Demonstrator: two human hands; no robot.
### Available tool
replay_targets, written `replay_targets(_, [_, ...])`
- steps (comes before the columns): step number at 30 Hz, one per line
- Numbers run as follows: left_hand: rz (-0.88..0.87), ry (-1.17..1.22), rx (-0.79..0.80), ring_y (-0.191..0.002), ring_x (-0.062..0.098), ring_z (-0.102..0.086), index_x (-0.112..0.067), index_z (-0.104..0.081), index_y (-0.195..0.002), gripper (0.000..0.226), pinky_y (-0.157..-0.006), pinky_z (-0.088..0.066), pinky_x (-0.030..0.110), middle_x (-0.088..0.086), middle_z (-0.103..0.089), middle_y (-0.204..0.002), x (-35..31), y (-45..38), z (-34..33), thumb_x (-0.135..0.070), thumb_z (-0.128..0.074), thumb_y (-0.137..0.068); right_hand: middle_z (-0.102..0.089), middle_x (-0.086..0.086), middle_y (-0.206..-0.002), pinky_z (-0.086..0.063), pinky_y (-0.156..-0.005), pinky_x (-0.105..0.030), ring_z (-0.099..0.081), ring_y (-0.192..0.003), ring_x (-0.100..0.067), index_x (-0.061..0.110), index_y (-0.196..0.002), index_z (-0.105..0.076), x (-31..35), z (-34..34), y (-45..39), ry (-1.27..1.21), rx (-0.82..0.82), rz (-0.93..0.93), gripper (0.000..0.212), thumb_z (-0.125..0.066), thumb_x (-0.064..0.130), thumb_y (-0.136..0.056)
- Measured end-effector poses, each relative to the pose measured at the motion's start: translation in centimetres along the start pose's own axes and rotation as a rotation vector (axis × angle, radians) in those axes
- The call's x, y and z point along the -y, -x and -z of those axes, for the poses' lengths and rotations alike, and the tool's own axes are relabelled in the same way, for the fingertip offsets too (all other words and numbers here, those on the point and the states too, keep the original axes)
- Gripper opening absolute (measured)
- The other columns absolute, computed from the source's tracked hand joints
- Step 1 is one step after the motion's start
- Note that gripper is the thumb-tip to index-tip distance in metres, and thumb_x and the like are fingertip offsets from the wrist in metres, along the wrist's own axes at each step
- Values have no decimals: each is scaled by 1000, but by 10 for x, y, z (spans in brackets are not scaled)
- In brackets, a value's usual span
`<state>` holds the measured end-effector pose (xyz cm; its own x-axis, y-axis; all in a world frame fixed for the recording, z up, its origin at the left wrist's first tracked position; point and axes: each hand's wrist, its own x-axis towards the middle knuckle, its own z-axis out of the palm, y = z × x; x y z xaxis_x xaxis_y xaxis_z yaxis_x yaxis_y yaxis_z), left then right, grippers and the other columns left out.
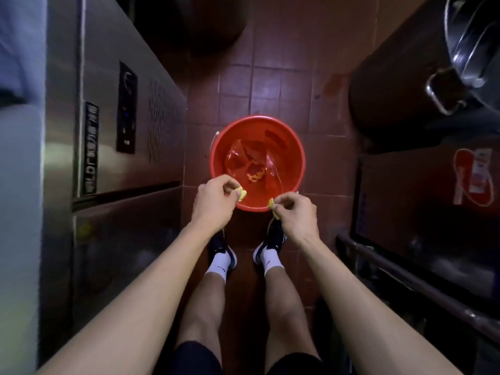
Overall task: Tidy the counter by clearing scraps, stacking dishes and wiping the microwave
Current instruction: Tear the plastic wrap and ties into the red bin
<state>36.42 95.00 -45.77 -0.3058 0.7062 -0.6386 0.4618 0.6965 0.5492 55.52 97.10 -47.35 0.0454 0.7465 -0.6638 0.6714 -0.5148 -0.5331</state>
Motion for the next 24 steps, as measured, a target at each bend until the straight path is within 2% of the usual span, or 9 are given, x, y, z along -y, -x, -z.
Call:
replay_targets(2, [15,3,-12,-84,13,-65,-32,-69,-85,6,-83,-56,40,-13,-68,-81,9,-21,-18,-29,-74,-87,-70,9,-68,-48,-62,-11,-65,-67,1,26,-77,-71,-13,-13,-19,-58,-3,-19,12,-77,17,-84])
replay_targets(6, [3,-48,-13,-85,16,-65,-31,-68,-88,4,-82,-55,41,-13,-68,-87,30,-59,-56,-30,-72,-89,-71,6,-70,-54,-71,-23,-67,-71,-6,25,-77,-72,-40,-38,-62,-122,9,-60,14,-76,15,-85])
replay_targets(10, [0,-106,-29,-83,16,-64,-32,-67,-89,3,-80,-54,40,-15,-68,-88,52,-99,-93,-30,-70,-89,-71,5,-71,-45,-62,-10,-61,-63,2,23,-79,-72,-67,-62,-111,-118,3,-58,12,-75,13,-84])
replay_targets(12, [-10,-138,-32,-83,15,-64,-32,-66,-89,4,-79,-55,40,-16,-67,-89,63,-120,-110,-31,-69,-90,-70,4,-70,-43,-60,-9,-62,-64,-1,22,-78,-72,-78,-74,-135,-102,-2,-42,13,-74,12,-84])
replay_targets(15, [-54,-206,-46,-85,15,-63,-33,-65,-91,3,-78,-54,39,-15,-67,-90,80,-148,-132,-32,-68,-90,-70,7,-70,-46,-65,-13,-65,-72,-10,23,-77,-71,-91,-92,-168,-25,-18,-7,12,-72,13,-84])
replay_targets(17, [-80,-238,-54,-85,17,-63,-33,-64,-92,3,-78,-53,38,-14,-68,-90,88,-163,-143,-33,-67,-90,-70,9,-72,-52,-76,-26,-66,-78,-14,23,-78,-71,-97,-101,-186,22,-14,9,12,-70,14,-85])
replay_targets(19, [-113,-272,-64,-86,18,-64,-33,-63,-93,4,-78,-53,37,-14,-68,-92,94,-174,-152,-33,-66,-89,-70,7,-74,-55,-77,-35,-67,-77,-16,23,-79,-71,-101,-108,-200,62,-4,32,11,-68,15,-87])
replay_targets(24, [-247,-379,-98,-90,18,-63,-31,-62,-96,6,-75,-48,33,-10,-68,-96,102,-188,-166,-31,-63,-90,-71,4,-77,-55,-77,-37,-68,-78,-20,23,-82,-68,-105,-119,-219,150,0,81,8,-65,17,-86])
